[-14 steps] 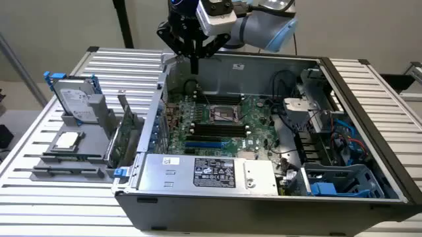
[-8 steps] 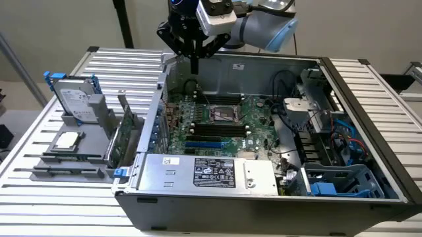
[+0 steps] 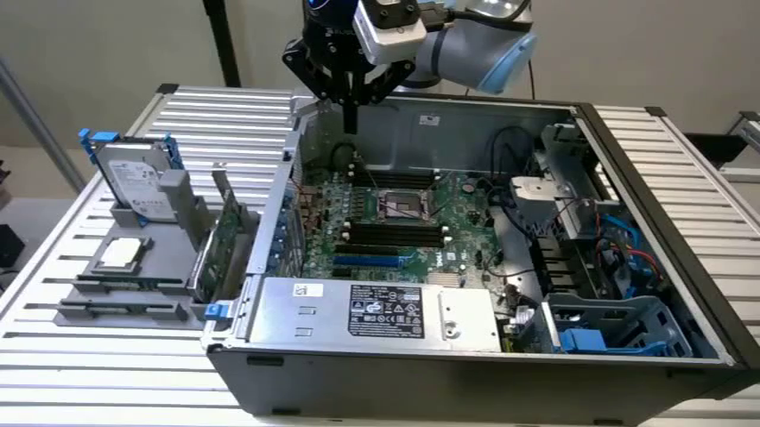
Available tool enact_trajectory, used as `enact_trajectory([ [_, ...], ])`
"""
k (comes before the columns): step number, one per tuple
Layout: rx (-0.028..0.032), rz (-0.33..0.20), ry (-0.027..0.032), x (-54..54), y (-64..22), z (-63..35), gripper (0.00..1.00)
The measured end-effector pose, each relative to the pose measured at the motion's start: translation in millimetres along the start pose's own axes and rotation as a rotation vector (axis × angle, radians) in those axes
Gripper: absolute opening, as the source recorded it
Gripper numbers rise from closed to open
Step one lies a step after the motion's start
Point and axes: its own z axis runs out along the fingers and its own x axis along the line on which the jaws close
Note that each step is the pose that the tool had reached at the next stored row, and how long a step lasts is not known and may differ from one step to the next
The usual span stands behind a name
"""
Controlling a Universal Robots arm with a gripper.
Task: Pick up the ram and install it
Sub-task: 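Reach for the ram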
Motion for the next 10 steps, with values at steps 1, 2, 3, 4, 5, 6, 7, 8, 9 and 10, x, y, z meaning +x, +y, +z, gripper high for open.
enact_trajectory([
  [1,0.0,0.0,0.0,0.0,0.0,0.0,0.0],
  [2,0.0,0.0,0.0,0.0,0.0,0.0,0.0],
  [3,0.0001,0.0,0.0,0.0,0.0,0.0,0.0],
  [4,0.0,0.0,0.0,0.0,0.0,0.0,0.0],
  [5,0.0,0.0,0.0,0.0,0.0,0.0,0.0],
  [6,0.0,0.0,0.0,0.0,0.0,0.0,0.0],
  [7,0.0,0.0,0.0,0.3,0.0,0.0,0.0],
  [8,0.0003,0.0,0.0002,2.1,-0.2,-0.2,0.0],
  [9,0.0003,0.0,0.0001,5.0,-0.5,-0.3,0.0],
  [10,0.0002,0.0,0.0,9.3,-1.2,-0.3,0.0],
])
